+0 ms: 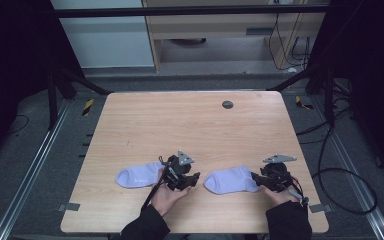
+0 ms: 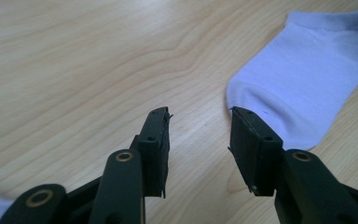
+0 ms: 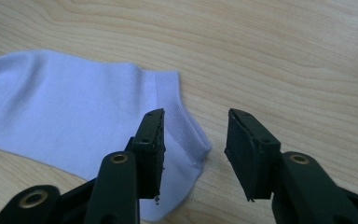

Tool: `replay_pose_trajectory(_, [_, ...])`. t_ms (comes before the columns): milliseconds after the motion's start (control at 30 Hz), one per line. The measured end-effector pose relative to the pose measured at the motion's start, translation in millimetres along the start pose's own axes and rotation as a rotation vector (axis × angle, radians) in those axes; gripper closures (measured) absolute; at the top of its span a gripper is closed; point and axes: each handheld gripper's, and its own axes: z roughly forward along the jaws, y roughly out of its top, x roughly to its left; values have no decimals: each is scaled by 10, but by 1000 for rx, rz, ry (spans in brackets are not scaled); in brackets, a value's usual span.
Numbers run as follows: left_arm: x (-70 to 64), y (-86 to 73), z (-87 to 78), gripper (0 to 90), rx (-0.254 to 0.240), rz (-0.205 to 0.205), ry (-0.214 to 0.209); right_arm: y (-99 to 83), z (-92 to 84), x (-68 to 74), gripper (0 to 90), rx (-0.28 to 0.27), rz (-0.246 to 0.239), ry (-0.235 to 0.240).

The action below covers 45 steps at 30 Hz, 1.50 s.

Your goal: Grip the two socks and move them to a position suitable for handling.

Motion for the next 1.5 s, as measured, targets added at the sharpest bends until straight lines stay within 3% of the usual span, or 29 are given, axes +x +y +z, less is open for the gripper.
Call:
replay_pose_trajectory(267, [-183,9,208,603,40,23,-27,-29,84,4,640,38,-17,-2])
replay_pose_trajectory(567, [-253,-5,343,709,84,34,-29,-41,106,-7,735,51,-24,-4])
replay_pose_trajectory(700, [-264,-2,345,775,80,38,-31,-43,125,4,801,64,-21,2])
replay_pose_trajectory(867, [-233,-3,341,874,56,11,-52,-30,97,11,865,64,-14,9])
replay_pose_trajectory(1100, [-193,3,199,885,31,22,-82,42,-104,63,868,-11,3,49])
replay_pose_trajectory(1333, [-43,-65,-118,885,-1,25,-91,117,-336,275,868,-77,-40,78])
replay_pose_trajectory(1500, [62,-182,-298,885,6,24,-88,133,-361,440,867,-83,-63,116])
